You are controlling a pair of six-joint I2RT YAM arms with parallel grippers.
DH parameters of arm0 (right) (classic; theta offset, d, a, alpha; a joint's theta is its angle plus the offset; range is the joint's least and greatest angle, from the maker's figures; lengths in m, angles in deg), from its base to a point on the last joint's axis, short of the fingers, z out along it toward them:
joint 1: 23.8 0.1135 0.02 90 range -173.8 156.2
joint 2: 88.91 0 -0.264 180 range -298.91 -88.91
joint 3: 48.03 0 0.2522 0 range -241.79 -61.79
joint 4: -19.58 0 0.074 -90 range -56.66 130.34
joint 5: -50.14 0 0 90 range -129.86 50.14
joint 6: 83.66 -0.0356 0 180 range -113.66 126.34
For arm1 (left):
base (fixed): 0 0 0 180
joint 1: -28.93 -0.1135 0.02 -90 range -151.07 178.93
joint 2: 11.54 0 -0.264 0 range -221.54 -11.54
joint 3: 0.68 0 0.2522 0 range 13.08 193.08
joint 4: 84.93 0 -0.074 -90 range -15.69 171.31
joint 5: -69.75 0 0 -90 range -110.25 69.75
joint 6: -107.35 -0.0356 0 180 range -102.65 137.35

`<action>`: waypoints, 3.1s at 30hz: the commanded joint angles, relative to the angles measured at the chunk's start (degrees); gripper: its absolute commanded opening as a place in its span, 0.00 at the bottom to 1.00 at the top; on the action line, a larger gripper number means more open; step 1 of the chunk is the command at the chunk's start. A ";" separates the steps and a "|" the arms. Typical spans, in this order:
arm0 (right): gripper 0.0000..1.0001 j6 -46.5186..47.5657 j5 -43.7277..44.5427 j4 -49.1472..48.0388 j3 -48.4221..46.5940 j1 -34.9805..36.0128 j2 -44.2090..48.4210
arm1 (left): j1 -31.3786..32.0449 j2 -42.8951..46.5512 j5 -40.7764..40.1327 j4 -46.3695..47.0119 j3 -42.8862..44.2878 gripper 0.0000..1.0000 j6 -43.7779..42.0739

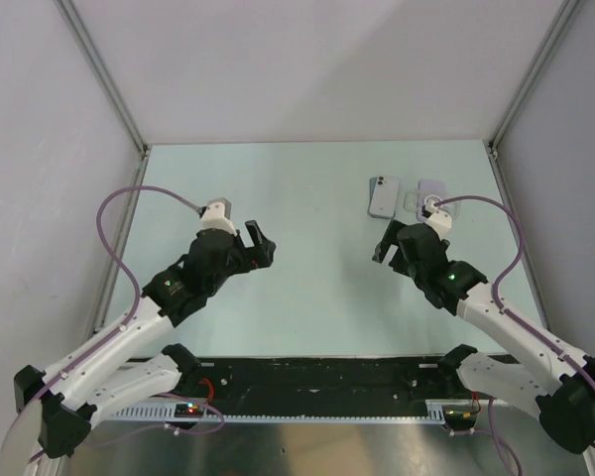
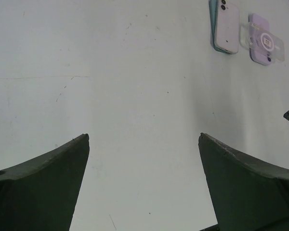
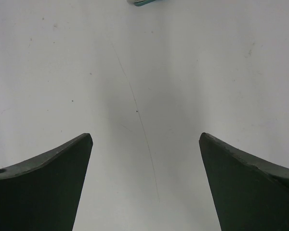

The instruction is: Put the phone into the phone case

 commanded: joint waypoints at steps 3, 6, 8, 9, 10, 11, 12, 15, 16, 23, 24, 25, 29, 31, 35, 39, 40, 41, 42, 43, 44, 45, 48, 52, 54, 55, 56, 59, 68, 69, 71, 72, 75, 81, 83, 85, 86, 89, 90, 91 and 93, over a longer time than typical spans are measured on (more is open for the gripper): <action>1.00 1.07 1.46 -0.43 -3.46 -0.53 -0.31 | -0.42 0.53 0.39 -0.26 2.88 0.98 -1.51; 1.00 1.16 0.27 -0.92 -4.53 -2.20 -1.26 | -0.38 0.79 1.07 -1.15 3.15 0.98 -1.15; 1.00 1.04 -1.35 -1.24 -5.92 -4.53 -2.64 | -0.48 0.79 1.89 -1.75 3.52 0.98 -0.78; 1.00 1.19 -1.86 -1.21 -7.25 -5.97 -3.92 | -0.47 0.77 2.35 -2.02 3.72 0.98 -0.60; 1.00 1.43 -2.20 -1.01 -8.58 -7.17 -5.01 | -0.46 0.71 2.93 -2.32 3.90 0.98 -0.52; 1.00 1.73 -2.41 -0.61 -10.38 -8.92 -6.65 | -0.46 0.63 3.40 -2.65 4.08 0.98 -0.47; 1.00 2.23 -2.61 -0.23 -11.86 -10.45 -8.13 | -0.59 0.47 3.89 -2.99 4.26 0.98 -0.45; 1.00 3.80 -3.87 0.56 -17.05 -16.60 -13.20 | -1.09 0.23 5.13 -3.94 4.46 0.98 -0.47; 1.00 4.19 -4.08 0.62 -18.40 -18.60 -14.61 | -1.35 0.18 5.68 -4.43 4.58 0.98 -0.45; 1.00 2.90 -9.53 -2.17 -25.14 -35.34 -26.44 | -3.23 -0.30 9.73 -5.93 5.36 0.98 -0.30; 1.00 2.64 -10.96 -3.74 -25.30 -37.42 -28.31 | -3.47 -0.53 10.22 -6.04 5.56 0.98 -0.40; 1.00 2.42 -12.02 -4.96 -25.34 -38.89 -29.90 | -3.68 -0.91 10.82 -6.14 5.83 0.98 -0.50; 1.00 1.37 -17.40 -11.04 -25.74 -43.76 -37.12 | -4.55 -1.74 12.04 -6.26 6.48 0.98 -0.95; 1.00 0.04 -19.06 -13.99 -25.99 -45.28 -40.39 | -5.04 -1.99 12.28 -6.28 6.64 0.98 -1.19; 1.00 -3.05 -24.13 -19.35 -26.09 -47.60 -46.13 | -5.85 -2.38 12.63 -6.31 6.80 0.98 -1.52; 1.00 -5.95 -27.66 -23.63 -25.97 -48.79 -50.50 | -6.71 -2.84 13.04 -6.26 6.81 0.98 -1.71; 1.00 -6.53 -28.02 -24.35 -25.89 -48.89 -51.10 | -6.84 -2.94 13.15 -6.25 6.77 0.98 -1.73; 1.00 -6.91 -28.33 -24.80 -25.80 -49.02 -51.80 | -6.99 -2.99 13.25 -6.24 6.79 0.98 -1.74; 1.00 -7.32 -28.49 -25.03 -25.72 -49.09 -52.19 | -7.11 -3.10 13.30 -6.28 6.80 0.98 -1.74; 1.00 -7.70 -28.70 -26.33 -25.55 -49.17 -52.61 | -7.21 -3.16 13.42 -6.30 6.80 0.98 -1.74; 1.00 -8.24 -28.89 -27.24 -25.33 -49.30 -52.95 | -7.31 -3.37 13.47 -6.27 6.81 0.98 -1.79; 1.00 -8.60 -29.34 -28.18 -25.04 -49.45 -53.38 | -7.40 -3.42 13.55 -6.30 6.81 0.98 -1.81; 1.00 -10.10 -31.06 -30.95 -24.19 -49.90 -54.73 | -7.60 -3.63 13.74 -6.26 6.81 0.98 -1.83; 0.97 -11.71 -32.97 -32.83 -23.51 -50.38 -56.62 | -7.74 -3.66 13.77 -6.28 6.81 0.98 -1.77; 0.95 -12.39 -34.03 -34.31 -22.55 -50.76 -56.84 | -7.81 -3.72 13.88 -6.27 6.81 0.98 -1.64; 0.95 -12.61 -34.37 -34.84 -22.25 -50.93 -56.87 | -7.83 -3.69 13.92 -6.30 6.81 0.98 -1.52; 0.94 -12.67 -34.58 -35.05 -22.10 -51.05 -56.88 | -7.88 -3.67 13.95 -6.31 6.81 0.98 -1.41; 0.88 -12.73 -35.56 -35.20 -21.89 -51.23 -57.01 | -7.87 -3.75 14.14 -6.27 6.81 0.98 -1.09; 0.67 -12.56 -38.07 -36.05 -20.90 -51.53 -56.88 | -7.90 -3.51 14.58 -6.26 6.52 0.98 -0.45; 0.63 -12.60 -38.28 -36.37 -20.67 -51.57 -56.76 | -7.91 -3.50 14.63 -6.29 6.53 0.98 -0.40; 0.55 -12.57 -38.72 -37.00 -20.15 -51.67 -56.48 | -7.86 -3.44 14.71 -6.27 6.48 0.98 -0.29; 0.50 -12.61 -38.91 -37.32 -19.82 -51.74 -56.38 | -7.89 -3.46 14.78 -6.25 6.47 0.98 -0.27; 0.34 -12.64 -39.47 -38.02 -19.22 -51.96 -55.92 | -7.91 -3.35 14.80 -6.29 6.38 0.98 -0.18; 0.15 -11.97 -39.46 -38.25 -18.67 -52.22 -53.19 | -7.93 -3.14 14.95 -6.30 6.56 0.99 0.09; 0.09 -11.71 -39.50 -38.32 -18.55 -52.23 -52.08 | -7.93 -3.18 15.05 -6.29 6.81 0.98 0.10; 0.05 -11.45 -39.60 -38.56 -18.37 -52.23 -50.90 | -7.93 -3.21 15.14 -6.29 7.10 0.98 0.06; 0.03 -11.30 -39.70 -38.72 -18.31 -52.24 -50.29 | -7.93 -3.21 15.13 -6.31 7.22 0.98 -0.01; 0.00 -10.85 -40.42 -40.46 -18.00 -52.24 -48.19 | -7.94 -3.36 15.02 -6.31 7.70 0.98 -0.25; 0.00 -10.74 -40.77 -41.34 -17.90 -52.24 -47.66 | -7.98 -3.42 14.98 -6.32 7.78 0.98 -0.30; 0.00 -10.77 -41.26 -42.52 -17.81 -52.24 -47.05 | -7.95 -3.45 15.00 -6.28 7.91 0.98 -0.32; 0.00 -10.79 -42.15 -45.00 -17.68 -52.24 -46.12 | -7.96 -3.65 14.95 -6.24 8.14 0.98 -0.38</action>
